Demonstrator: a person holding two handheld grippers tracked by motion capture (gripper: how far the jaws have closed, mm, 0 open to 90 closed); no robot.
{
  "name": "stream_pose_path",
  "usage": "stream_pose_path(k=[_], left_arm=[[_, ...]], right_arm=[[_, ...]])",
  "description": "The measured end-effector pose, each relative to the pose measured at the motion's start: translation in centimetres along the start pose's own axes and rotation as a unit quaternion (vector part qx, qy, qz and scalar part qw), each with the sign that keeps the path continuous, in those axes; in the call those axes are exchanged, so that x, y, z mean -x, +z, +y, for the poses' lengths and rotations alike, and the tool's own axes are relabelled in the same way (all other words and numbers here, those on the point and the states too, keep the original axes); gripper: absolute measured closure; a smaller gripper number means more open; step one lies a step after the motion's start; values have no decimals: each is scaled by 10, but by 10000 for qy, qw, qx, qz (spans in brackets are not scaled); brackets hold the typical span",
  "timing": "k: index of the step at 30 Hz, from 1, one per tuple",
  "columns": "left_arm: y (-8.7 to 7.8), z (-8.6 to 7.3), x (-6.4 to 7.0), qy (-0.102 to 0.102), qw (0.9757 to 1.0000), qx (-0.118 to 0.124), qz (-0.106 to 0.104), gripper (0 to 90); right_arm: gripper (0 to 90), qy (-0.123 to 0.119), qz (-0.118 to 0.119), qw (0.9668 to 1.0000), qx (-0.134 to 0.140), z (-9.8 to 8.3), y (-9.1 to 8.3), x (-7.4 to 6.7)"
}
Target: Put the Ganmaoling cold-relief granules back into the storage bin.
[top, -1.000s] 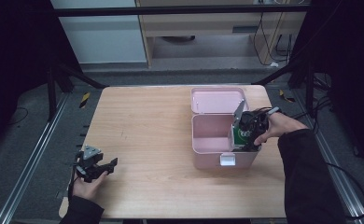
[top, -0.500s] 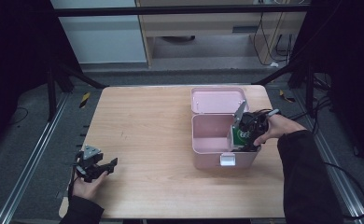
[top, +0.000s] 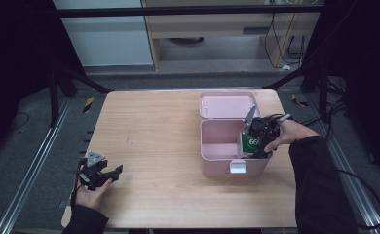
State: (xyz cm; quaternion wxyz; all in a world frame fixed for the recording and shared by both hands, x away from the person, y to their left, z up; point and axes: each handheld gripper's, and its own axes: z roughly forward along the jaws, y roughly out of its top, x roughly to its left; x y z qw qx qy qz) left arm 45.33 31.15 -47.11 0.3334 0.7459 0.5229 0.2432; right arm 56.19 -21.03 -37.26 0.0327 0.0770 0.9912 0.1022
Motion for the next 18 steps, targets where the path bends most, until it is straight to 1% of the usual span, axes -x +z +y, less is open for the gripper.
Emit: stream_pose_path(k=[8,10,14,16,18], left_arm=[[0,0,0,-3,10000,-2,-1,339],[0,0,0,-1,10000,2,0,340],[0,0,0,-1,10000,4,-1,339],[0,0,0,0,10000,5,1,339],[0,0,0,0,10000,6,2,339]], right_arm=[[132,-4,-2,10000,-20,0,1,0],[126,17,2,10000,-59,0,1,0],[128,108,0,9999,133,-1,-5,0],[124,116,-4,9998,134,-2,-7,-1],[125,128,-60,9998,158,-3,-9,-2]])
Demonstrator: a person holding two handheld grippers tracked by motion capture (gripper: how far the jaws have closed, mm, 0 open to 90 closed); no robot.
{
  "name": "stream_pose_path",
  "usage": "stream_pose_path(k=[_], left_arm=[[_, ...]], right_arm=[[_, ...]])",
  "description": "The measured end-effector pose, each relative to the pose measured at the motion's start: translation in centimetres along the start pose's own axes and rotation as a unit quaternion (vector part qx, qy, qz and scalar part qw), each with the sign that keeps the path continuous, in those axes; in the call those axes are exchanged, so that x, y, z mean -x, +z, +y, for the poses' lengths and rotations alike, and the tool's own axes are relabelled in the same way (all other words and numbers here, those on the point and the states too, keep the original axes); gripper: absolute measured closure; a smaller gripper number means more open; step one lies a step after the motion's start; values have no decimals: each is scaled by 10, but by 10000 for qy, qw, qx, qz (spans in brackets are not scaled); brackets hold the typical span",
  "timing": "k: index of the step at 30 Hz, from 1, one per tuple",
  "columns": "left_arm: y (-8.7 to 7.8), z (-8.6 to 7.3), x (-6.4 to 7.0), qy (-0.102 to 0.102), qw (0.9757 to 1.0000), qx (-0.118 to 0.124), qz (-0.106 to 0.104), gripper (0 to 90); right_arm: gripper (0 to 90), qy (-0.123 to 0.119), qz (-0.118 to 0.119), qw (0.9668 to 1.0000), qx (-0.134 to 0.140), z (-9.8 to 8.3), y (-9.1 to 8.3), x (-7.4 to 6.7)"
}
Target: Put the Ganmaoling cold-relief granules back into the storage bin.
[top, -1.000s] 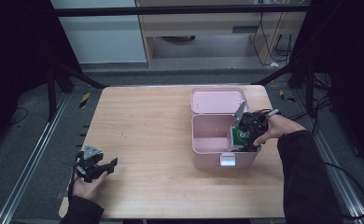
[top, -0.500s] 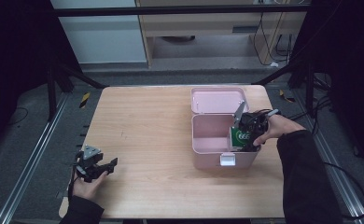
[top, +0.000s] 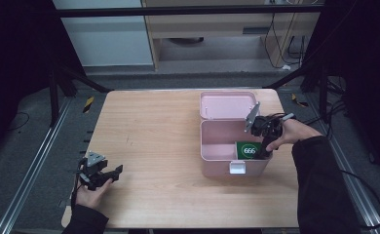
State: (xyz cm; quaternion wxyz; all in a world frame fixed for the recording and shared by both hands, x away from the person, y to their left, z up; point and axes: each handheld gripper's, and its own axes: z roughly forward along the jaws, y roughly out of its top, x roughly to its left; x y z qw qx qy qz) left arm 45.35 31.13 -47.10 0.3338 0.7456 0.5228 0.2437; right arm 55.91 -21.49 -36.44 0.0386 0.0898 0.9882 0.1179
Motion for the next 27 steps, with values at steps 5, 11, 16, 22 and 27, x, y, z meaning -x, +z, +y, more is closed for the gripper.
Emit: stream_pose_path(k=[5,11,16,22,27], left_arm=[[0,0,0,-14,10000,7,5,339],[-1,0,-1,-18,10000,14,9,340],[0,0,0,-21,10000,9,3,340],[0,0,0,-27,10000,11,-4,340],[-1,0,1,-32,10000,25,-14,341]], right_arm=[[145,71,-145,9994,294,-3,-10,-2],[151,115,-481,9968,633,-6,-31,-12],[141,537,-916,9905,870,-11,-49,-23],[81,1121,-1501,9738,1292,-20,-64,-43],[41,1638,-1732,9533,1855,-31,-61,-66]])
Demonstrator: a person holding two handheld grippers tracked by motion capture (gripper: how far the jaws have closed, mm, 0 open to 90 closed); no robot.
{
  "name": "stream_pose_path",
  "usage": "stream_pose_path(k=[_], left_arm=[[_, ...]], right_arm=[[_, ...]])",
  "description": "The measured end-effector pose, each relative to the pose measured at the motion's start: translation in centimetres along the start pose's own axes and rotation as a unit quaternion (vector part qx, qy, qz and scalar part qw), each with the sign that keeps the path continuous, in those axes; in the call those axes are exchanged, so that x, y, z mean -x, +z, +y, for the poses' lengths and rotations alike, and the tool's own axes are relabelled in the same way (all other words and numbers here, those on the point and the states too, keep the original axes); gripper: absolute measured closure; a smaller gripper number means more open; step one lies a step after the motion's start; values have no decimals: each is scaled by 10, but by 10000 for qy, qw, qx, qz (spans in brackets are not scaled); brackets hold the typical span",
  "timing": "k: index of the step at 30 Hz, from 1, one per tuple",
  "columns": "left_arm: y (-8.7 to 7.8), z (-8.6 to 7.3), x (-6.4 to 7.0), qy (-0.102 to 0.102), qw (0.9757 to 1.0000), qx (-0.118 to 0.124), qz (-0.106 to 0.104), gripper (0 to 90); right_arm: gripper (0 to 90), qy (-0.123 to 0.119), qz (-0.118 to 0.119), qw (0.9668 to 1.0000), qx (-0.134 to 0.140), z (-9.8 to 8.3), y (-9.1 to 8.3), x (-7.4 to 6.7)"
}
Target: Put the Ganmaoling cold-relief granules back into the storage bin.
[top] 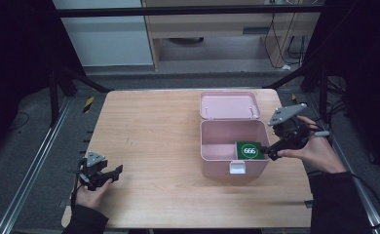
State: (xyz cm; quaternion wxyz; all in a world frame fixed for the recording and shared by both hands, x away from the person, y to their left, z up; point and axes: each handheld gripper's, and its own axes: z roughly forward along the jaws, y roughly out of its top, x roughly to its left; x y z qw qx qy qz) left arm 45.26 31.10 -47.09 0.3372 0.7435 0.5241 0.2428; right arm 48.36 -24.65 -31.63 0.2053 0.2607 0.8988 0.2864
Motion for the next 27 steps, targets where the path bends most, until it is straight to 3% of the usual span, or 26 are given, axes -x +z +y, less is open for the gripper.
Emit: stream_pose_path(k=[4,7,10,12,14,18,20,24,27], left_arm=[[-1,0,1,19,10000,15,-1,341],[-1,0,1,19,10000,8,-2,341],[-1,0,1,15,10000,15,-7,341],[0,0,1,13,10000,12,-14,341],[0,0,1,27,10000,-1,-15,341],[0,0,1,21,10000,23,-19,339],[0,-1,1,20,10000,19,-29,339],[0,-1,2,23,10000,39,-89,339],[1,-2,2,15,9999,-1,-134,346]], right_arm=[[37,386,-130,9988,267,-18,-1,-13],[28,750,-290,9956,478,-34,-1,-19],[28,1193,-400,9895,708,-52,-3,-24],[23,1352,-462,9868,766,-61,-3,-26],[24,1584,-562,9819,876,-73,-4,-30],[24,1888,-632,9743,1056,-89,1,-36],[23,1957,-683,9723,1079,-97,7,-38],[21,2235,-709,9641,1244,-114,17,-45],[17,2325,-799,9611,1260,-127,22,-50]])
